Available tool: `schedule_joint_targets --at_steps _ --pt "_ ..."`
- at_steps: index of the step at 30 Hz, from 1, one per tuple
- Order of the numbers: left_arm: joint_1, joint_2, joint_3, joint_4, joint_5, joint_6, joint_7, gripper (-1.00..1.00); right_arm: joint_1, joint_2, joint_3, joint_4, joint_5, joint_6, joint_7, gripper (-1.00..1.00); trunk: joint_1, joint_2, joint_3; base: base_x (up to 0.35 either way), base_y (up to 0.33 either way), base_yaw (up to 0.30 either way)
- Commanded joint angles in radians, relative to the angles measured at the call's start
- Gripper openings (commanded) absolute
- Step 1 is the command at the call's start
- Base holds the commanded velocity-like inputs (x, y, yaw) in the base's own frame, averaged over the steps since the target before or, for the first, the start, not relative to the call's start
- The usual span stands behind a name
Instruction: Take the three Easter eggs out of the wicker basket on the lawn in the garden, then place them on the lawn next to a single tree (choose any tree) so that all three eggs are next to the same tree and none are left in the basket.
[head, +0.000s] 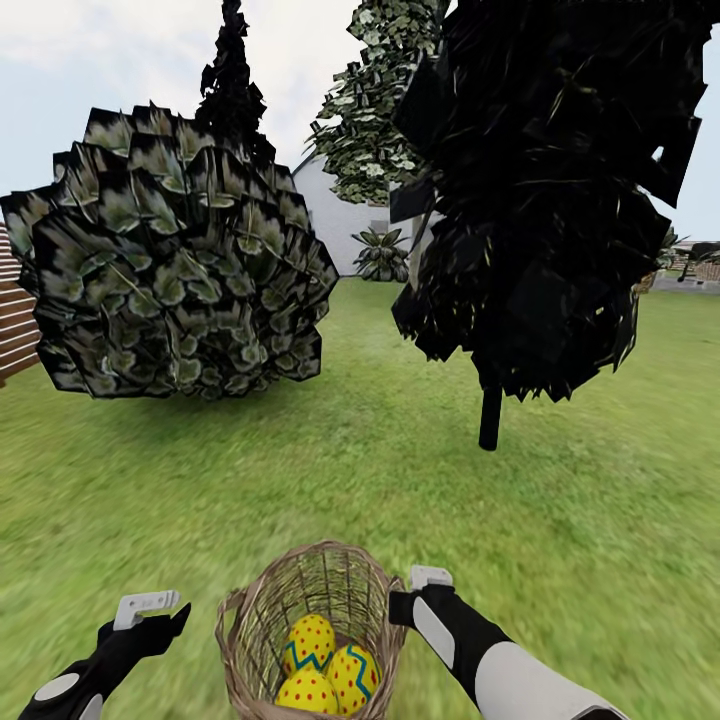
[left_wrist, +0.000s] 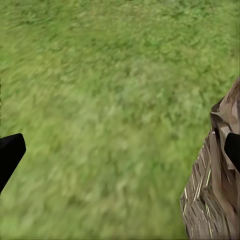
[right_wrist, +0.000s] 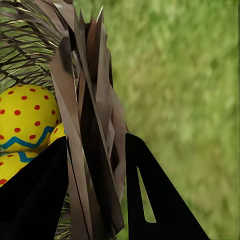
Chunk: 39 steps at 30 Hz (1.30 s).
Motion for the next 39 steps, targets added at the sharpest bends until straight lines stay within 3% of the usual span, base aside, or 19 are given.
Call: schedule_joint_targets --at_steps 1,8,39 --pt "0.000 0.000 0.002 -0.001 0.008 0.006 -0.004 1.00 -0.001 0.000 0.002 -0.003 -0.009 0.003 -0.007 -1.00 -0.004 0.007 0.002 0.000 0.000 0.000" --pt "0.000 0.000 0.002 -0.001 0.008 0.006 -0.004 1.00 -0.001 0.000 0.002 -0.003 -0.009 0.001 -0.007 -1.00 -0.031 0.056 0.024 0.000 0.000 -0.060" --pt "0.000 0.000 0.000 -0.001 0.007 0.005 -0.004 1.00 -0.001 0.000 0.000 0.000 -0.010 0.001 -0.007 -1.00 -0.150 0.273 0.121 0.000 0.000 -0.247"
